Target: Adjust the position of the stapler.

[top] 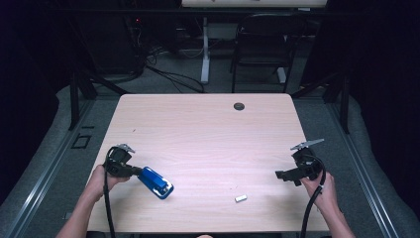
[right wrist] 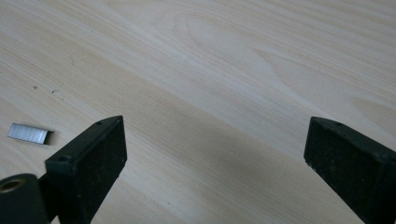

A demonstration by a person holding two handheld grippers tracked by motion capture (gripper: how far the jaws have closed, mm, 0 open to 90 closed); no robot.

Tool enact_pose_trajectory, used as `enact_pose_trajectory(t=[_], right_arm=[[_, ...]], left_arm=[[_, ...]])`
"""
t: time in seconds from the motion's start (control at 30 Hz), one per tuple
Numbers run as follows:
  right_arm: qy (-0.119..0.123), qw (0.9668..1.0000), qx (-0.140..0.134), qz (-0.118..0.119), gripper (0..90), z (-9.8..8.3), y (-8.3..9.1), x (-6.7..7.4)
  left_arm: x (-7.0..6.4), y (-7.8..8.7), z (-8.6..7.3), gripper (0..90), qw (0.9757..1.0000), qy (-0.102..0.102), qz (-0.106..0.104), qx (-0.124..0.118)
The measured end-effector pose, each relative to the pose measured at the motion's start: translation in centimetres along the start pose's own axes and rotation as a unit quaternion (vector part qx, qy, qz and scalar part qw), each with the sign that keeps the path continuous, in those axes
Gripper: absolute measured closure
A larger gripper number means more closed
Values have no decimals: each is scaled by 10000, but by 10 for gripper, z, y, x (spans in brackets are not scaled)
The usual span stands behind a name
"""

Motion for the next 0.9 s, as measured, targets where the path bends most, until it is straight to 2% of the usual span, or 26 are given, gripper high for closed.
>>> enact_pose_trajectory(t=[0.1,0.2,0.23,0.53,0.8,0.83,0.9], right_arm=[[-10,10000,12,8,53,0,0,1],[12,10000,38,2,53,-1,0,0],[1,10000,51,19,53,-1,0,1],[21,10000,68,31,54,-1,0,1],[-3,10000,54,54,55,-1,-1,2],[-3,10000,57,55,55,-1,-1,2],[5,10000,82,29,55,-1,-2,2]], left_arm=[[-4,-1,0,900,9999,-26,-106,17],[-8,-2,1,900,9999,-77,-85,61],[-12,-3,1,900,9998,-37,-190,67],[-23,-6,2,900,9995,-40,-272,160],[-44,-11,4,900,9981,-226,-487,292],[-50,-12,4,900,9974,-263,-579,331],[-55,-13,5,900,9972,-283,-590,362]])
Point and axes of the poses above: each handheld gripper's, and its own axes: y roughly backward along the jaws, z roughly out of its top, x roughly to its left, the point moved 10 cm from there along -y, roughly forward along the jaws, and after that the axes turned 4 degrees about x, right-handed, at the moved point
